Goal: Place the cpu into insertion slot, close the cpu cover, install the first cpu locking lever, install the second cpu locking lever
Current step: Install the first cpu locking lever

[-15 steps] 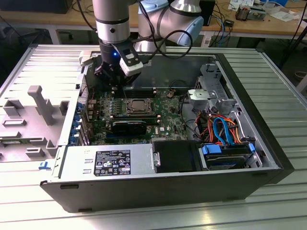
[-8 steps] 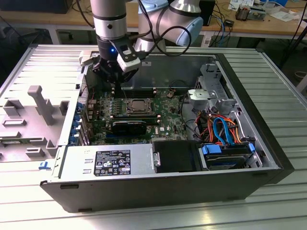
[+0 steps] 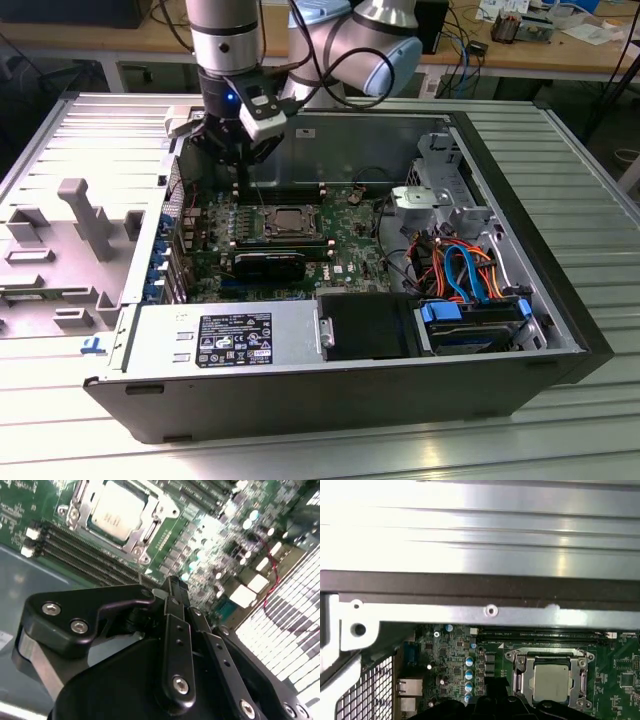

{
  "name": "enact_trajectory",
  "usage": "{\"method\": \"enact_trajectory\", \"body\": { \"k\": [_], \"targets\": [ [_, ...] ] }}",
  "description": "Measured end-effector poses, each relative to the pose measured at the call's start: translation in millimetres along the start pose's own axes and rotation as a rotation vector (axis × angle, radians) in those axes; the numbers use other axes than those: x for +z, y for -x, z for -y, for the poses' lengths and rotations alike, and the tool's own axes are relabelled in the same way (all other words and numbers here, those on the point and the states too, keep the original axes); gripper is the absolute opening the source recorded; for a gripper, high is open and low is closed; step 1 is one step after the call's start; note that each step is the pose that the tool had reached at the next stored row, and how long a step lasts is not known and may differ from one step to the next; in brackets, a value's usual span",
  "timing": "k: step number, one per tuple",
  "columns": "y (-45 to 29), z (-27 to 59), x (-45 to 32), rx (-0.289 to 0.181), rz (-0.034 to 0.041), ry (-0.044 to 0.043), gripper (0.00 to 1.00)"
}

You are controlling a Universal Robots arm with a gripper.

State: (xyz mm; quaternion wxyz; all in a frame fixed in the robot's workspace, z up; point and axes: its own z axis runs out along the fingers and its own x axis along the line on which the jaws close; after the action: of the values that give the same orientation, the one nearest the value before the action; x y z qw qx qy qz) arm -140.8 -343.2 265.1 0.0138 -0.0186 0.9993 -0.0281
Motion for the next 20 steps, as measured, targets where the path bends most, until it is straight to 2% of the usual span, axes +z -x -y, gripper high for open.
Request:
{"method": "enact_trajectory", "body": {
  "k": [1, 2, 7, 11, 20],
  "targets": [
    [0.3, -8.1, -0.4, 0.0, 0.0, 0.0, 0.11],
    [0.4, -11.0, -0.3, 0.0, 0.0, 0.0, 0.11],
    [0.4, -13.5, 1.4, 0.0, -0.0002, -0.0001, 0.11],
    [0.9, -18.8, 2.3, 0.0, 0.0002, 0.0002, 0.11],
    [5.1, -19.2, 4.3, -0.005, 0.0002, 0.0001, 0.11]
  ]
}}
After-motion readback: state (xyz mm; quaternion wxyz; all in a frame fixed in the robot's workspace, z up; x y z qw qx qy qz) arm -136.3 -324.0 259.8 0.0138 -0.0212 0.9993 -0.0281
